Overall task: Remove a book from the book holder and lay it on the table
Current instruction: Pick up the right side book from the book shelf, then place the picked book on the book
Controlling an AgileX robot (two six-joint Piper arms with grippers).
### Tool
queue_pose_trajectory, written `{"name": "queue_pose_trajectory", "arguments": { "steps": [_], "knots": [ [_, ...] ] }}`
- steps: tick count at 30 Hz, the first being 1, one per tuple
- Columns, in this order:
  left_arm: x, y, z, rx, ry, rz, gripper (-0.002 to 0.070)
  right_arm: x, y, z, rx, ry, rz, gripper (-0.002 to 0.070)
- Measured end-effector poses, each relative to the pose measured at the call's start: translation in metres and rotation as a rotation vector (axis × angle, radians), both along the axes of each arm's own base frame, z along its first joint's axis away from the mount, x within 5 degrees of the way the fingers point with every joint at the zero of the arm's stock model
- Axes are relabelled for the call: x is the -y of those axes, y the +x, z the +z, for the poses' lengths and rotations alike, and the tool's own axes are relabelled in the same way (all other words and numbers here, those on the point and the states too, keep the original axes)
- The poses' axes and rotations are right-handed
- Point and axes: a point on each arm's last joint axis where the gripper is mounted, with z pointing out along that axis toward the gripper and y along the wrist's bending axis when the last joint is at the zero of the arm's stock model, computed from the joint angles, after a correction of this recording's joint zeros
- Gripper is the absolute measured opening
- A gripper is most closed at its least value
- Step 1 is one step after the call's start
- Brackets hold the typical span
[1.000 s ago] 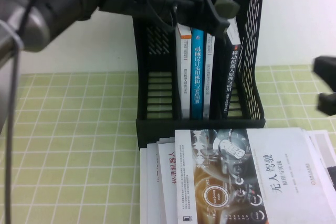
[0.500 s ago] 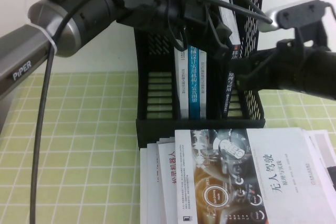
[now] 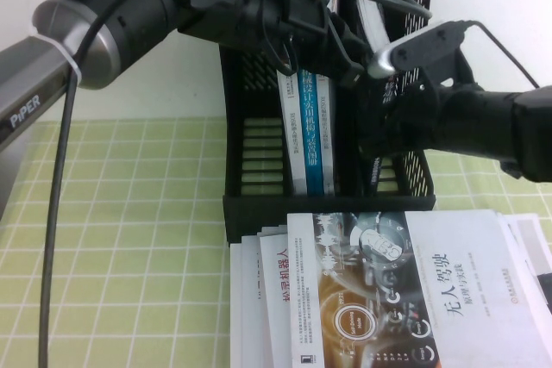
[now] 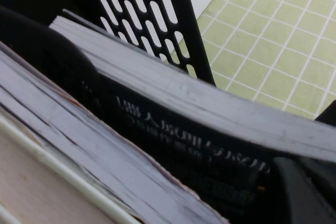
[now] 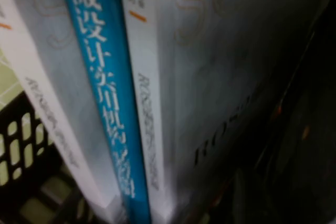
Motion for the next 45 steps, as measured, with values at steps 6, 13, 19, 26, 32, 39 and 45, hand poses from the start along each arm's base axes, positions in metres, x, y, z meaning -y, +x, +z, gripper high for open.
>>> {"name": "queue_pose_trajectory", "arguments": {
  "steps": [6,13,19,26,32,39,45],
  "knots": [
    [0.000,0.000,0.000,0.000,0.000,0.000,-0.0004,-0.002,0.011,0.005,0.060,-0.056,0.009,0.0132],
    [-0.001,-0.001,0.002,0.007,0.008,-0.004,-0.0004,0.001,0.009,0.025,0.090,0.003,-0.042,0.0133],
    [-0.009,-0.009,0.016,0.036,0.031,-0.009,-0.0004,0.012,-0.010,0.083,0.189,0.135,-0.103,0.0132],
    [-0.031,-0.045,0.075,0.117,-0.010,0.011,-0.0004,0.029,-0.058,0.175,0.412,0.282,-0.056,0.0132],
    [-0.058,-0.098,0.123,0.130,0.015,0.017,-0.0004,0.035,-0.120,0.230,0.572,0.382,0.179,0.0132],
    [-0.106,-0.175,0.177,0.204,0.048,0.138,-0.0004,0.036,-0.181,0.244,0.533,0.349,0.500,0.0132],
    [-0.144,-0.234,0.191,0.193,0.050,0.268,-0.0004,0.031,-0.207,0.231,0.416,0.239,0.760,0.0132]
  ]
}}
